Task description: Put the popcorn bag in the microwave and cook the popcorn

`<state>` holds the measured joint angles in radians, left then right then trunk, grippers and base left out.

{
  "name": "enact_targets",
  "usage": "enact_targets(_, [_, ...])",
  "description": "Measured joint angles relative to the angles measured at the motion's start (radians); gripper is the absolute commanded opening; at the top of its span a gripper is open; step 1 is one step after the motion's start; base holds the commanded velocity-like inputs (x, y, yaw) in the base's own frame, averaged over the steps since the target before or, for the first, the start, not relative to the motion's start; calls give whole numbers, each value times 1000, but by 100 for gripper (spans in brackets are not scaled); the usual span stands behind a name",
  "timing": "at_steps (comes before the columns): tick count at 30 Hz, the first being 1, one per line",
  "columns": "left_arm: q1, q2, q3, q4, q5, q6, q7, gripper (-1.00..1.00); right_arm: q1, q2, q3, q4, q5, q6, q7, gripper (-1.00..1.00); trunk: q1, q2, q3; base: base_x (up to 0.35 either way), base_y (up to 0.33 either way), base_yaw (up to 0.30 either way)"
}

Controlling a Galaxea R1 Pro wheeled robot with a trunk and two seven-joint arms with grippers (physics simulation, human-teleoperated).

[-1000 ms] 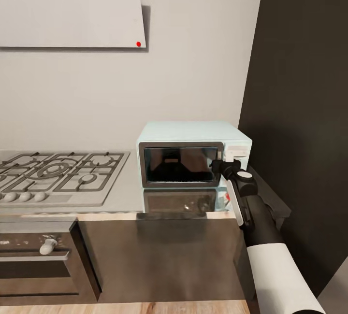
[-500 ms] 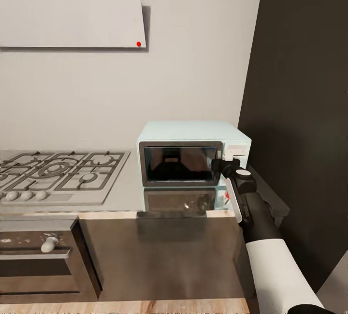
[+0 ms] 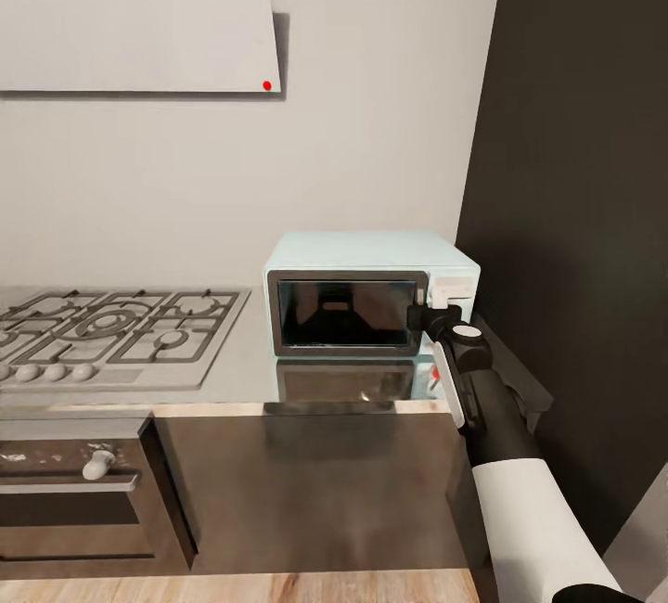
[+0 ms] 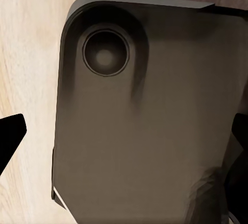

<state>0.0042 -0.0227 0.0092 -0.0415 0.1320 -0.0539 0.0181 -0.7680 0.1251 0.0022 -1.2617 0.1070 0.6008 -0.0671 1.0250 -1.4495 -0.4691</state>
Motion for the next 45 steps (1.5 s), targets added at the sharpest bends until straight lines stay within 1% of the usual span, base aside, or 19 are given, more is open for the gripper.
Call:
enact_targets(8, [0,0,2,0,0,0,0,100,0,0,0,0,-6,-1,1,-100,0,0,0,-98,0,0])
enact_targets(20, [0,-1,2,0,0,0,0,100,0,1,2,0,-29,-2,3,-100,0,0,0,-106,3,0])
enact_targets(23, [0,-1,3,0,0,0,0,100,0,0,1,0,-20,-1,2,-100,0,0,0,-96,58,0])
enact_targets(31, [0,-2,3,0,0,0,0,100,0,-1,-2,0,24,2,-1,-100,0,0,0,-91,72,0])
enact_targets(35, [0,-2,3,0,0,0,0,100,0,-2,-12,-1,24,2,-1,-100,0,0,0,-73,59,0])
enact_targets(45, [0,-2,3,0,0,0,0,100,0,-2,-13,-1,22,2,-1,-100,0,0,0,-9,2,0])
